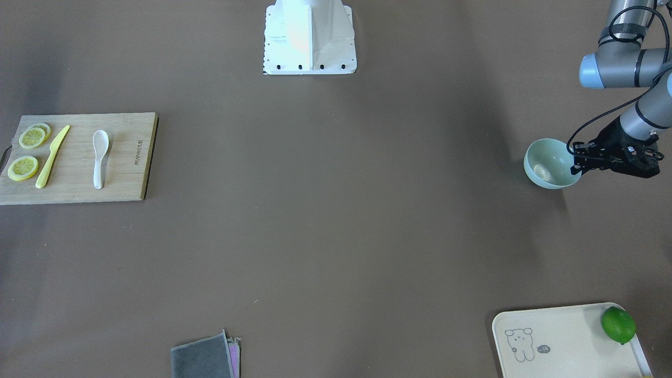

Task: Place spoon in bowl
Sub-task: 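Grasp the rim of the pale green bowl with the left gripper, then carry the bowl to table centre with left gripper while right reaches spoon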

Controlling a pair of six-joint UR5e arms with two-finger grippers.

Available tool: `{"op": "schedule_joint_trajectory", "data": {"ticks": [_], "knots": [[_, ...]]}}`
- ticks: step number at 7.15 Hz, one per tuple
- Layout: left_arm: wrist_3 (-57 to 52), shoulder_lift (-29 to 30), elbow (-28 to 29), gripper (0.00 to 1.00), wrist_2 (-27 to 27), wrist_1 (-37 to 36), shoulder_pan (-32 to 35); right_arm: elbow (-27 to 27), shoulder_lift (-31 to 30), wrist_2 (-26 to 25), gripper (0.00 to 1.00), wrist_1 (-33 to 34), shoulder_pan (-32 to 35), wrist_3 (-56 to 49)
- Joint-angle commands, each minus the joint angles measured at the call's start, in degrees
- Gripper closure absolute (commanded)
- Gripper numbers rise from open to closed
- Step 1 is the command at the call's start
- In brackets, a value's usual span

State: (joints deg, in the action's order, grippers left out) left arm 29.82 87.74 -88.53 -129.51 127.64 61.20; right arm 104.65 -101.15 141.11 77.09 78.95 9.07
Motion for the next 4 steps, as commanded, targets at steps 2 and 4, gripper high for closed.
{"op": "schedule_joint_trajectory", "data": {"ticks": [2, 4], "knots": [[12.9, 2.3, -11.5, 1.0, -0.4, -5.2, -1.7, 0.1, 5.1, -0.6, 0.0, 0.0, -4.7, 8.7], [23.2, 13.1, -17.1, 1.0, 0.4, -18.9, -6.2, 0.3, 8.7, -3.8, 0.0, -0.1, -9.9, 15.3]]}}
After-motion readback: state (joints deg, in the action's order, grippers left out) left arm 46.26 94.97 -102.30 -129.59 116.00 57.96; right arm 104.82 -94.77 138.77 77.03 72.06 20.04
